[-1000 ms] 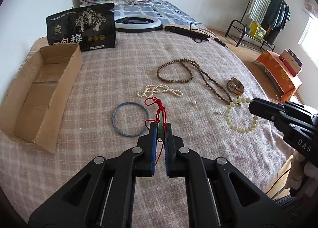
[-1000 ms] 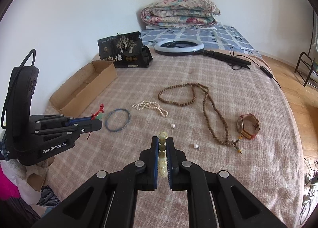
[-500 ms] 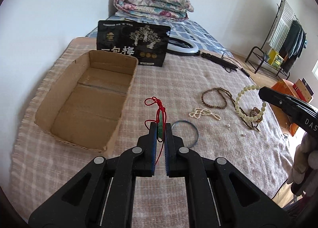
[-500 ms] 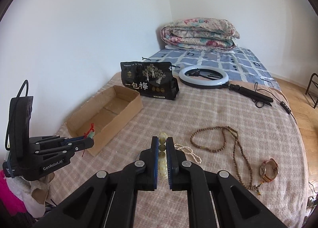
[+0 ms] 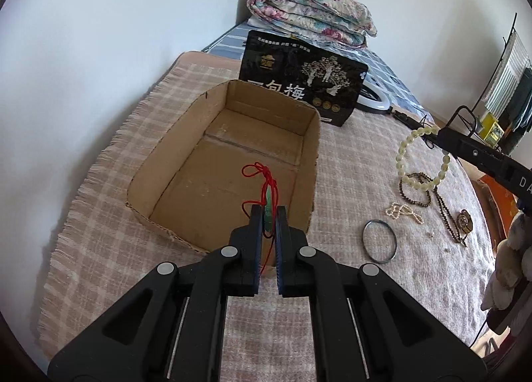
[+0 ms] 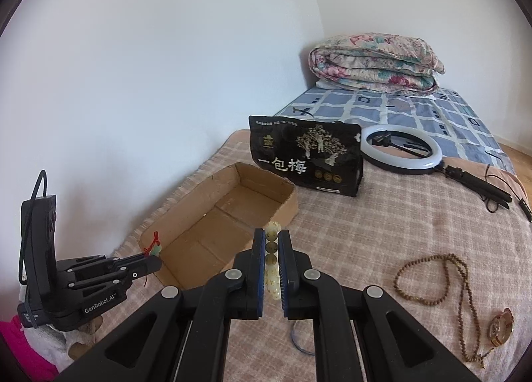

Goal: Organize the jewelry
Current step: 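Lower the bracelet into the tray and open the right tool while the left tool releases the pendant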

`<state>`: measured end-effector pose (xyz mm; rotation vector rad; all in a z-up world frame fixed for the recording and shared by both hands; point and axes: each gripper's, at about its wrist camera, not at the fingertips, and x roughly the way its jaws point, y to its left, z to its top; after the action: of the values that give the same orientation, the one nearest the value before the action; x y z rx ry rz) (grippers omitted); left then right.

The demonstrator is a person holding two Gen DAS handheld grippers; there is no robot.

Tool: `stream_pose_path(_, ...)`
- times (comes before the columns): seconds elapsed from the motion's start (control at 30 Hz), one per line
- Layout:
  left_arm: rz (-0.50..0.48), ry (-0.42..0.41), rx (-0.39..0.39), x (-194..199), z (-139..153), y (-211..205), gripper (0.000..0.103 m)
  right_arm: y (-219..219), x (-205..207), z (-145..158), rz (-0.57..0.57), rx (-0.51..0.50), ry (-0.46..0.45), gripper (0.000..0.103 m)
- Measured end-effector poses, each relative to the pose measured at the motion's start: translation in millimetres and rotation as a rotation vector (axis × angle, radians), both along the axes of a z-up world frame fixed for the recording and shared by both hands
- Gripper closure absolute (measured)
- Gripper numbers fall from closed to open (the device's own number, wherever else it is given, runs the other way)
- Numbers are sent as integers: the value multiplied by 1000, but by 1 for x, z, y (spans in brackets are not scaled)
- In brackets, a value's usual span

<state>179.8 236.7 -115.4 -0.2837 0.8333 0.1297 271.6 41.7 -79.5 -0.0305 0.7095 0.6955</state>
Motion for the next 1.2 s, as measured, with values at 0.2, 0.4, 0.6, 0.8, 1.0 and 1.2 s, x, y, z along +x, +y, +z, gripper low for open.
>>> stream_pose_path(0.2,25,16,1,2,-8,17,99,35,12,-9,37,28,25,98)
stream_pose_path(0.4,34,29,1,5,-13,29,99,65,21,-22,74,25,45,98)
stream_pose_path(0.6,41,43,-1,6,-19,39,99,89,32,-37,94,35,76,98)
stream_pose_path(0.8,44,48,-16,10,-21,44,99,103,41,-54,106,31,114,98)
stream_pose_path(1.0,36,48,-21,16,-20,42,99,105,46,-62,111,29,136,98)
stream_pose_path(1.2,33,42,-9,17,-16,38,98,102,47,-61,102,44,144,78)
